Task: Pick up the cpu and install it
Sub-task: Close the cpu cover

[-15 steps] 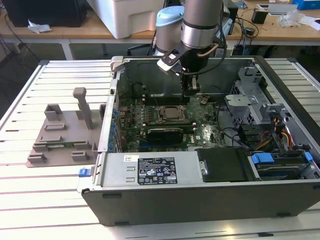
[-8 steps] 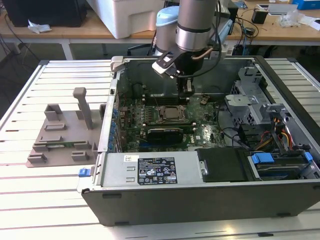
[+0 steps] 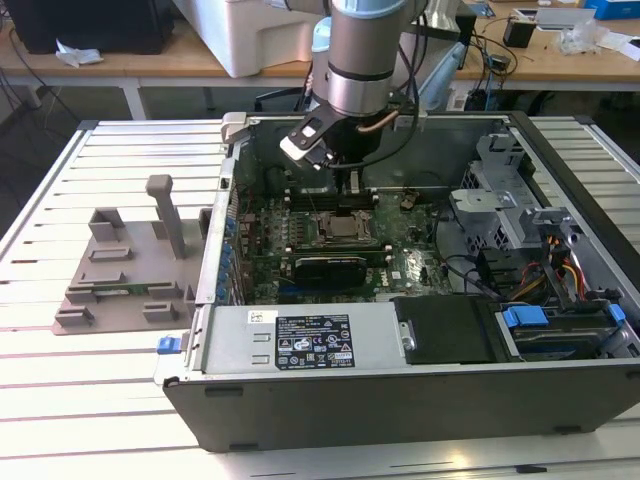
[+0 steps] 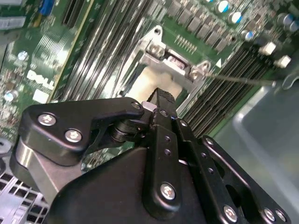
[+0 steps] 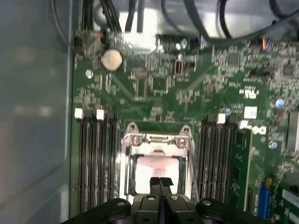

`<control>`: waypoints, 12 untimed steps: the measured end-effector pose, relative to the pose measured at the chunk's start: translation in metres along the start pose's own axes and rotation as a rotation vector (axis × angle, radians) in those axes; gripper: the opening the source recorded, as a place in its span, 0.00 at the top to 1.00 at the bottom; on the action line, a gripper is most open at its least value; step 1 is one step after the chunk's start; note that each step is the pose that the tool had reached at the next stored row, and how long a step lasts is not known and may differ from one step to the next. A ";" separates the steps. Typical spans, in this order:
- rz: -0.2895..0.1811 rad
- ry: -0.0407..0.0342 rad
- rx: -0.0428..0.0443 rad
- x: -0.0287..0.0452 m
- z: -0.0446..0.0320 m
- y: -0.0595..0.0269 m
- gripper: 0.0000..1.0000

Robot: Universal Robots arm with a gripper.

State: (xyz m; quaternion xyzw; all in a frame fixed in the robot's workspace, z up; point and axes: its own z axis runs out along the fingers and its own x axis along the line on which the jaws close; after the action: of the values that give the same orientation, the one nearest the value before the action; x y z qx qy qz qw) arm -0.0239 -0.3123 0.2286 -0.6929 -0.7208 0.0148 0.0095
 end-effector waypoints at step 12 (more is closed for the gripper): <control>0.000 0.0001 0.0000 0.0013 0.0210 -0.0285 0.89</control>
State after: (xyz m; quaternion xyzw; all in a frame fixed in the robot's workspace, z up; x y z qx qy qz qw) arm -0.0531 -0.3123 0.2086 -0.6930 -0.7208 0.0148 0.0095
